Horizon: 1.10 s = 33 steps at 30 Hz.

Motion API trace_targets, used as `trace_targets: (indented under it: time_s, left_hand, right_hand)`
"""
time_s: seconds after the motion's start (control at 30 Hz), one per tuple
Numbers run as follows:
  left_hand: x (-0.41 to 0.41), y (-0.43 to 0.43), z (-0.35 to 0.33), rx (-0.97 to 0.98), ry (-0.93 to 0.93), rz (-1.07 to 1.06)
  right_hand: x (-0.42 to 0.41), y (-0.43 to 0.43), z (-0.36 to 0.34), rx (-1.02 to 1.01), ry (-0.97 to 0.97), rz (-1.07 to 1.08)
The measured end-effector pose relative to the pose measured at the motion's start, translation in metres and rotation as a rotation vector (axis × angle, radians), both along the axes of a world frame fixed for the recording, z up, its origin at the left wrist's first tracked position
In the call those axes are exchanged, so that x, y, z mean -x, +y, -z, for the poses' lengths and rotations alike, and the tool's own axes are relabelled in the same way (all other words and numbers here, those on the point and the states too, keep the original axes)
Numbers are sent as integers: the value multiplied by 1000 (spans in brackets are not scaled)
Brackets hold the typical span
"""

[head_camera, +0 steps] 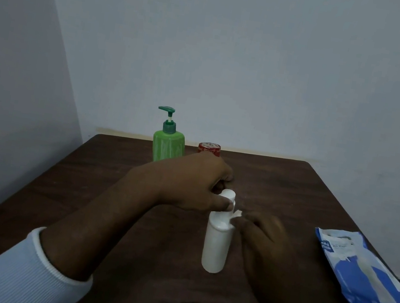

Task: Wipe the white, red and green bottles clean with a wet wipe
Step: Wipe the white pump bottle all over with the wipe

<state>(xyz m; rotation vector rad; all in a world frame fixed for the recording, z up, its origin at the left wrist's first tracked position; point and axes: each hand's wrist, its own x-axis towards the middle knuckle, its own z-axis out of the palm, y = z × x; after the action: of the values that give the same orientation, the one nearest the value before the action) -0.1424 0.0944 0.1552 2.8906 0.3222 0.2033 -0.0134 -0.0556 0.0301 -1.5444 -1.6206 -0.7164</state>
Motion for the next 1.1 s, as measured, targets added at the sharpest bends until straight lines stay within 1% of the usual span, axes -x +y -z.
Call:
trace_targets:
  time_s: [0.07, 0.1, 0.2, 0.23, 0.33, 0.4, 0.43, 0.47, 0.53, 0.57, 0.6, 0.67, 0.77, 0.87, 0.9, 1.03, 1.1]
  left_hand:
    - [-1, -2, -2, -26, 2, -5]
    - [-2, -3, -2, -34, 1, -11]
    - [-7, -5, -3, -48, 7, -29]
    - [-8, -5, -2, -55, 13, -33]
    - [-9, -5, 0, -64, -3, -23]
    - [-6, 1, 1, -37, -45, -3]
    - [-3, 4, -1, 5, -62, 20]
    - [0, 8, -2, 96, -71, 48]
    - [7, 15, -4, 319, -42, 121]
    - [10, 19, -4, 385, -29, 173]
    - [12, 21, -2, 385, -19, 199]
    - [12, 24, 3, 319, -30, 215]
    - [8, 27, 12, 293, -69, 155]
    - [7, 24, 13, 314, -96, 110]
    - [6, 23, 13, 304, -102, 102]
    - [6, 25, 12, 285, -99, 72]
    - [7, 25, 11, 296, -89, 63]
  right_hand:
    - [-7, 4, 5, 41, 52, -6]
    - [-4, 4, 2, 51, 42, -16]
    - [16, 8, 0, 14, -60, -133]
    - [16, 9, 2, 25, -73, -142]
    - [5, 10, 7, 8, 45, -116]
    - [-1, 9, 10, 11, 61, -99]
    - [0, 8, 8, 15, 45, -89]
    - [1, 8, 6, 19, 34, -84]
    - [4, 7, 1, 39, 82, -82]
    - [4, 6, -3, 47, 105, -77]
    - [4, 5, -5, 57, 115, -68]
    - [-1, 4, -5, 68, 124, -39]
    - [-4, 4, -6, 69, 161, -5]
    - [2, 6, -8, -37, 61, 29]
    - [3, 8, -8, -55, 58, 22]
    - [12, 10, -7, 20, 171, -61]
    - [17, 6, -12, 97, 167, -94]
